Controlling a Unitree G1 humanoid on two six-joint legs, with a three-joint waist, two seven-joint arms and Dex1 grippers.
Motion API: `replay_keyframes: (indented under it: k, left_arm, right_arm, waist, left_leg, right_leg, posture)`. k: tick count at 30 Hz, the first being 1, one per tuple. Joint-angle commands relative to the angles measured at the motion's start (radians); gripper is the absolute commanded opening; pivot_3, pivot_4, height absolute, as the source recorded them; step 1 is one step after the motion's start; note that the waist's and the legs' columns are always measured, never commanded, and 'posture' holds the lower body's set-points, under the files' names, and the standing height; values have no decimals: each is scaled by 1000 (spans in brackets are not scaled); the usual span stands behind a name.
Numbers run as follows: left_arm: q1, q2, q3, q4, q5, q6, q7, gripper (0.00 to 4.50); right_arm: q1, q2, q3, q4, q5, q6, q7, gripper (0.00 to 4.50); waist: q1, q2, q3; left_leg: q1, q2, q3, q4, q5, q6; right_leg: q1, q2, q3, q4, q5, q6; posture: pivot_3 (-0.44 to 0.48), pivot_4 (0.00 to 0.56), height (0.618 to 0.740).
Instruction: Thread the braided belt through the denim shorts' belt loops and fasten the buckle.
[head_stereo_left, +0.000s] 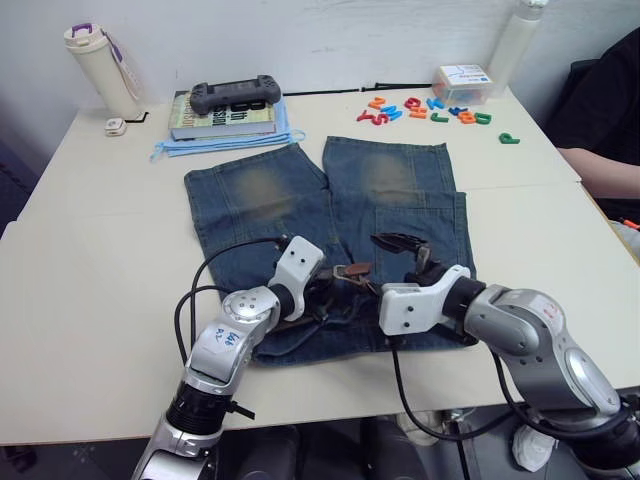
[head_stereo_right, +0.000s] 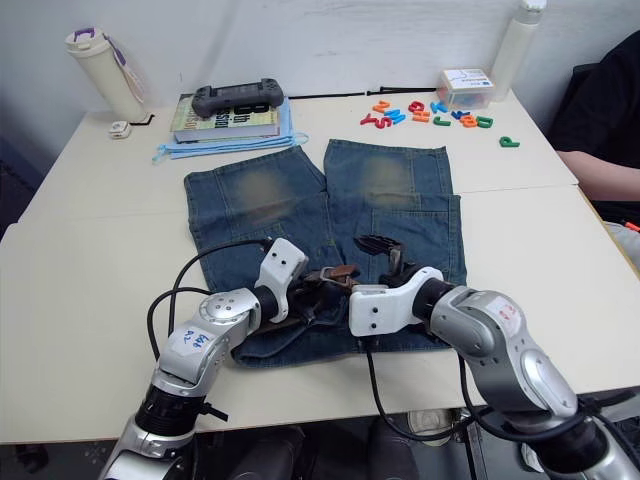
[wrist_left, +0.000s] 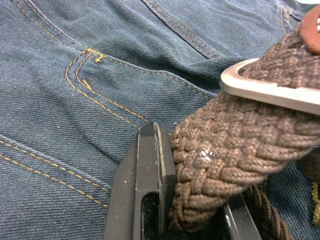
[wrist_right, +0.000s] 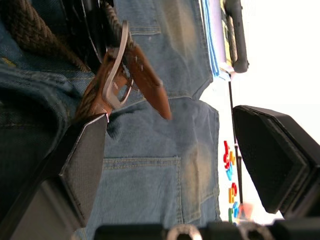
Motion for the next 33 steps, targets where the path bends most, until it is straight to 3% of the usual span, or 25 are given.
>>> replay_keyframes:
  k: [1,2,5,11,12,18,20,25,33]
  left_arm:
    - [20,-4,-28,0,-9,5,-12,0]
    - [20,-4,-28,0,-9,6,-11,0]
    - [20,-4,-27,-2,-9,6,-11,0]
    - [22,-3,-26,-5,-9,6,-10,0]
    - [21,-4,-26,-4,-9,6,-10,0]
    - [16,-7,-24,-1,-13,-17,-17,0]
    - [15,0,-19,0,-13,-50,-27,984]
    - [26,16,32,-51,-77,-78,-92,2911]
    - [188,192,232,-214,-295,-119,-306,2911]
  right_arm:
    - [-10,16,2,-1,-30,-19,-7,4274]
    - [-9,19,1,1,-33,-21,-5,4274]
    - [-5,23,5,14,-41,-32,2,3436]
    - [0,37,17,7,-53,-47,13,380]
    - [0,41,20,6,-56,-47,14,84]
    - [8,52,15,11,-67,-46,20,84]
    - [5,54,6,13,-64,-41,20,0]
    - [0,40,-31,20,-47,-44,22,0]
    - [-51,-52,-210,26,164,-136,74,0]
  waist:
    - [2,0,0]
    - [1,0,0]
    - [1,0,0]
    - [0,0,0]
    - [-1,0,0]
    - [-2,0,0]
    - [-2,0,0]
    - [-3,0,0]
    - [-11,1,1]
  left_leg:
    - [0,0,0,0,0,0]
    - [0,0,0,0,0,0]
    - [0,0,0,0,0,0]
    - [0,0,0,0,0,0]
    - [0,0,0,0,0,0]
    - [0,0,0,0,0,-1]
    - [0,0,0,0,0,-1]
    - [0,0,0,0,0,-1]
    - [-1,4,2,-2,0,-2]
  right_leg:
    - [0,0,0,0,0,0]
    - [0,0,0,0,0,0]
    - [0,0,0,0,0,0]
    - [0,0,0,0,0,0]
    - [0,0,0,0,0,0]
    - [0,0,0,1,0,0]
    - [0,0,0,1,0,0]
    - [-1,0,1,1,0,0]
    - [-4,3,2,2,-1,-2]
  posture:
    - [0,150,730]
    - [0,150,730]
    - [0,150,730]
    - [0,150,730]
    - [0,150,730]
    - [0,150,730]
    - [0,150,730]
    - [0,150,730]
    - [0,150,730]
